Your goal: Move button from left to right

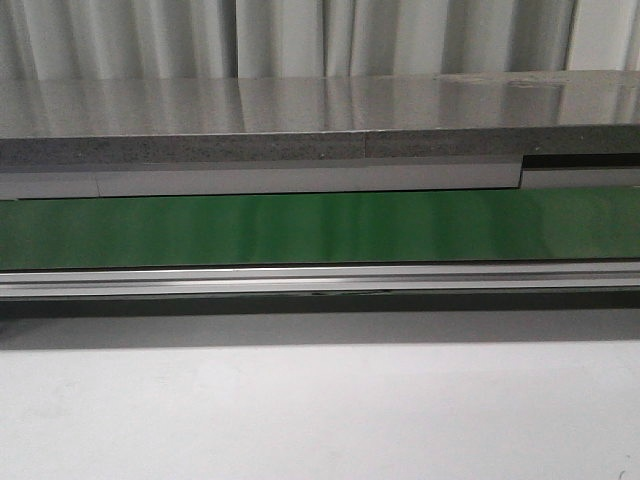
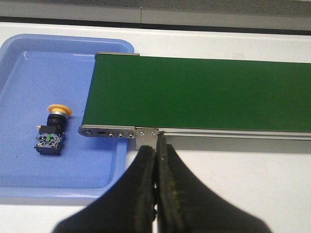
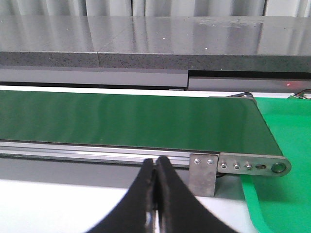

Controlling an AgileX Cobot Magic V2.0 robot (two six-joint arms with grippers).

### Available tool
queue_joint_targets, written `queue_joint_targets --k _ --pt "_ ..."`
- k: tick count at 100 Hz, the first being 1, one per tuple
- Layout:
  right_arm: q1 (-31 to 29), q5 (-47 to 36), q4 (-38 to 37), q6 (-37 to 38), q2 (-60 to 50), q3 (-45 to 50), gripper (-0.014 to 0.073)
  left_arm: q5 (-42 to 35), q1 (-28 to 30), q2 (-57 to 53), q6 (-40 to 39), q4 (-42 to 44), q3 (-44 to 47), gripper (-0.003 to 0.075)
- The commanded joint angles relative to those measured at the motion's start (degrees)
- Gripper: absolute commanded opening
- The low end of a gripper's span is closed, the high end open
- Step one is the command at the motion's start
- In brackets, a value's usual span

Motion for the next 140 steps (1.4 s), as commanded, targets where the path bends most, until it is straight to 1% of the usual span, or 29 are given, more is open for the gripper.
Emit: queue_joint_targets --k 1,12,19,26,30,31,33,38,40,43,45,50,55,62,72,81,93,103,109,119,140 --pt "-0.32 -4.51 -0.66 -0.21 -1.05 -0.82 -0.0067 -3.4 -0.3 0.64 -0.44 -0.67 -2.02 -0.002" --pt "-0.32 -4.51 -0.66 -0.21 -1.05 -0.82 -0.0067 -3.4 -0.3 0.64 -0.44 -0.67 -2.02 -0.0014" --pt "-0.32 -4.51 -0.66 -0.21 -1.05 -0.82 -0.0067 -3.4 -0.3 0.64 -0.44 -0.67 -2.02 0.0038" --pt "-0.32 -4.51 -0.66 -0.21 -1.05 -0.82 -0.0067 -3.4 -0.3 0.64 -0.44 -0.67 -2.02 0.0148" --pt "-0.32 -4.51 -0.66 -0.21 -1.05 -0.82 -0.0067 -3.4 -0.3 0.64 -0.44 -0.67 -2.02 0.0237" --pt "-0.32 -4.51 -0.66 -0.21 -1.05 -0.82 -0.0067 -3.4 -0.3 0.64 -0.44 -0.67 -2.02 0.027" --pt "-0.32 -4.51 -0.66 -0.21 -1.05 -0.82 -0.0067 -3.4 -0.3 0.64 -0.44 -0.67 -2.02 0.0304" --pt "-0.32 -4.51 -0.66 -0.21 -1.05 -0.82 -0.0067 -3.4 -0.3 0.64 -0.44 -0.67 -2.02 0.0444" --pt "-0.32 -4.51 -0.66 -0.21 -1.05 -0.82 -0.0067 -3.4 -0.3 0.64 -0.44 -0.67 -2.02 0.0477" --pt "-0.32 -4.51 -0.66 -0.21 -1.05 -0.82 -0.0067 -3.4 -0.3 0.64 -0.44 -0.67 -2.02 0.0549" --pt "-0.32 -4.51 -0.66 -0.21 -1.05 -0.82 -0.0067 -3.4 -0.3 0.64 -0.44 -0.67 -2.02 0.0582" --pt "-0.32 -4.51 -0.66 -0.21 -1.05 -0.82 -0.0067 -4.04 -0.3 0.64 -0.44 -0.67 -2.02 0.063" --pt "-0.32 -4.51 -0.66 -0.21 -1.05 -0.82 -0.0067 -4.3 -0.3 0.64 -0.44 -0.67 -2.02 0.064" --pt "-0.32 -4.51 -0.66 -0.21 -1.05 -0.82 -0.0067 -4.3 -0.3 0.64 -0.44 -0.67 -2.02 0.0639" --pt "-0.32 -4.51 -0.66 -0.21 -1.05 -0.82 -0.0067 -4.2 -0.3 0.64 -0.44 -2.91 -2.02 0.0639" --pt "-0.32 -4.51 -0.66 -0.21 -1.05 -0.82 -0.0067 -3.24 -0.3 1.23 -0.44 -2.76 -2.67 0.0639" --pt "-0.32 -4.51 -0.66 -0.21 -1.05 -0.82 -0.0067 1.63 -0.3 4.68 -0.44 1.84 -6.55 0.0639" --pt "-0.32 -4.51 -0.66 -0.21 -1.05 -0.82 -0.0067 6.88 -0.07 10.17 -0.44 7.79 -11.44 0.0639" --pt "-0.32 -4.51 -0.66 -0.21 -1.05 -0.82 -0.0067 8.33 0.3 13.33 -0.54 10.13 -14.51 0.0638" --pt "-0.32 -4.51 -0.66 -0.21 -1.05 -0.82 -0.0067 8.51 2.46 18.89 -0.54 11.55 -18.79 0.0638" --pt "-0.32 -4.51 -0.66 -0.21 -1.05 -0.82 -0.0067 7.97 10.03 29.8 -0.54 11.72 -25.52 0.0638"
